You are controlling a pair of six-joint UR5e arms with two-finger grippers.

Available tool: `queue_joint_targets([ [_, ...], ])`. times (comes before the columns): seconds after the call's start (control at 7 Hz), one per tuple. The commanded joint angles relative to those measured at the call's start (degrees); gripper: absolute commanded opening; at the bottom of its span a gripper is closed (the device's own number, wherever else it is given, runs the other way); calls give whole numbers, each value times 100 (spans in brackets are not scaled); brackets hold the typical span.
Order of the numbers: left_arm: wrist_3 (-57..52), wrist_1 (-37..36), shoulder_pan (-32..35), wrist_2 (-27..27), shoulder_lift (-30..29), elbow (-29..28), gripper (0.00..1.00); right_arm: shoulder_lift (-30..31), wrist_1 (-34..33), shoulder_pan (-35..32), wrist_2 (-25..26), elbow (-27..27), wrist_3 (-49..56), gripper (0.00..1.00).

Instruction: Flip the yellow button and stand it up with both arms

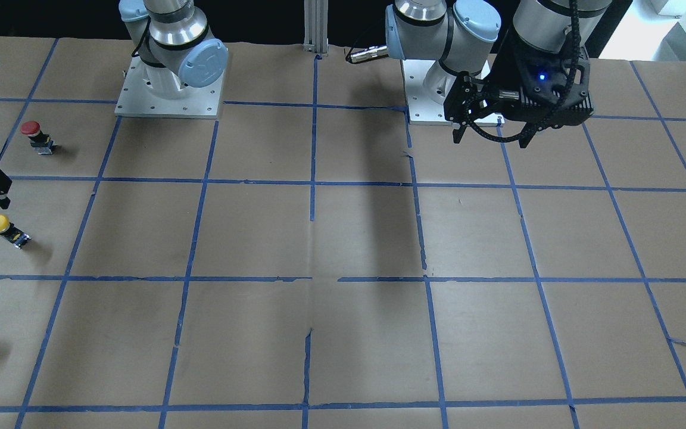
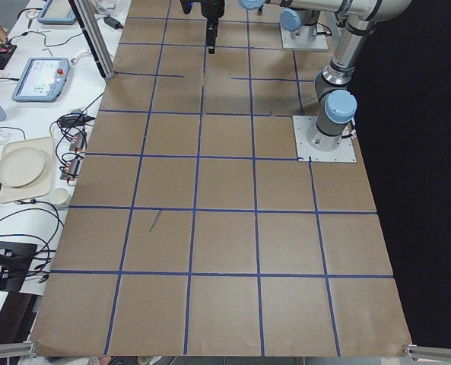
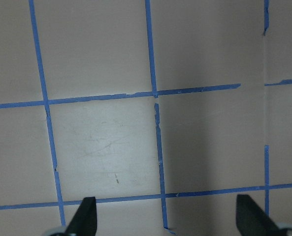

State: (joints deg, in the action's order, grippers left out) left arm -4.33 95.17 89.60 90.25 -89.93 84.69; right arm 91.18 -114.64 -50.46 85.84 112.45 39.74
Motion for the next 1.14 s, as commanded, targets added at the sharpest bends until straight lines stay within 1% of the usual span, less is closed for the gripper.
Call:
queue_joint_targets([
  [0.0, 11, 10, -4, -8, 1, -14, 99, 907, 889, -1301, 406, -224, -817, 100],
  [0.14, 29, 10, -21, -16, 10, -58, 99, 1163, 1230, -1996, 416, -241, -1367, 100],
  [0.29, 29, 10, -21, -16, 10, -58, 99, 1296, 2069, -2499, 399, -380, -2704, 100],
  [0.43, 29, 10, -21, -16, 10, -67, 99, 1358, 2417, -3026, 329, -608, -3526, 100],
  [0.57, 29, 10, -30, -16, -7, -128, 99, 1342, 2446, -3519, 355, -732, -3891, 100],
  [0.71, 29, 10, -30, -16, -7, -137, 99, 1281, 2412, -3654, 398, -768, -4208, 100],
  [0.86, 29, 10, -30, 18, 1, -155, 99, 1045, 2203, -3673, 399, -803, -4203, 100],
  [1.0, 29, 19, -30, 27, 1, -155, 99, 799, 2105, -3690, 399, -1065, -4185, 100],
])
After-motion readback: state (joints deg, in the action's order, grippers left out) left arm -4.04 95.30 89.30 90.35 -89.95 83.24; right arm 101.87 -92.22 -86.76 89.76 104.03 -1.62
